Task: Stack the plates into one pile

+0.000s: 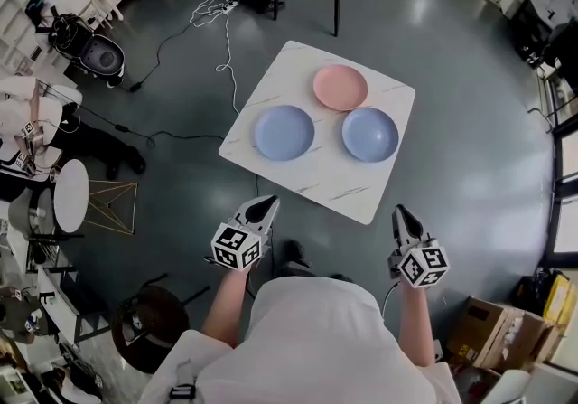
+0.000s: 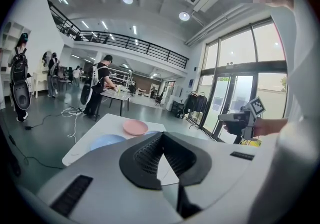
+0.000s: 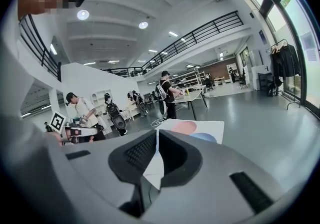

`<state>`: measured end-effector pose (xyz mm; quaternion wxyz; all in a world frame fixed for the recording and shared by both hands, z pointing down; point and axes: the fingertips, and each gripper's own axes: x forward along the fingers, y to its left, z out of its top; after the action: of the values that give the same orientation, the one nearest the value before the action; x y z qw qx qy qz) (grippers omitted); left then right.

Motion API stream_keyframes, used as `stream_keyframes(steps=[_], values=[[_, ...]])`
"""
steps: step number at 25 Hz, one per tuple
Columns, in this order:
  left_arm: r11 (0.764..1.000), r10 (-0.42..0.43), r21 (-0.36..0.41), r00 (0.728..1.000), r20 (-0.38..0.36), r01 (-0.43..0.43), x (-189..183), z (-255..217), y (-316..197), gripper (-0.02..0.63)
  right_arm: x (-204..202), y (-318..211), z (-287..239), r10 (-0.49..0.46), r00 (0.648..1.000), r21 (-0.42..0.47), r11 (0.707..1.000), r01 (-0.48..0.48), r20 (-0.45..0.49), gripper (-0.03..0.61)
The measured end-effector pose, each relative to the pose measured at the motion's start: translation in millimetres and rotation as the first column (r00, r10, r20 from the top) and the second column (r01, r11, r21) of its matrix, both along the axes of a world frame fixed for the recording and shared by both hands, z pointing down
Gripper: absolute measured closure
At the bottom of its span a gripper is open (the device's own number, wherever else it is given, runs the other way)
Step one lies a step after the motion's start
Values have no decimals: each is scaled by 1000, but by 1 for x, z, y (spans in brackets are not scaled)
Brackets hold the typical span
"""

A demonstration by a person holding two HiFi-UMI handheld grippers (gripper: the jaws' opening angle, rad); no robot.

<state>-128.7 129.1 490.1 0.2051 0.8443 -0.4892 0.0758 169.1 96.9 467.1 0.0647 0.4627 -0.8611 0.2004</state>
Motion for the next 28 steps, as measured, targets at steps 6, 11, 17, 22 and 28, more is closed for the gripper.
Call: stream_keyframes(steps=[6, 11, 17, 22, 28], values=[[1000, 25, -11, 1000, -2, -25, -34, 10, -19, 600, -28, -16, 6, 39, 999, -19, 999, -39, 6, 548], [999, 37, -24, 999, -1, -37, -54, 14, -27, 600, -49, -24, 7, 43, 999, -32, 999, -43, 0, 548], [998, 49, -43, 999, -11, -50, -59, 24, -33, 600, -57, -29, 12, 51, 999, -46, 998, -52, -15, 548], [996, 60, -60, 998, -19, -61, -46, 30, -40, 600, -53, -34, 16, 34, 999, -69, 997, -35, -17, 548], [997, 13, -72, 1000, -24, -14, -39, 36, -61, 600, -45, -66, 27, 0, 999, -90, 996, -3, -33, 548]])
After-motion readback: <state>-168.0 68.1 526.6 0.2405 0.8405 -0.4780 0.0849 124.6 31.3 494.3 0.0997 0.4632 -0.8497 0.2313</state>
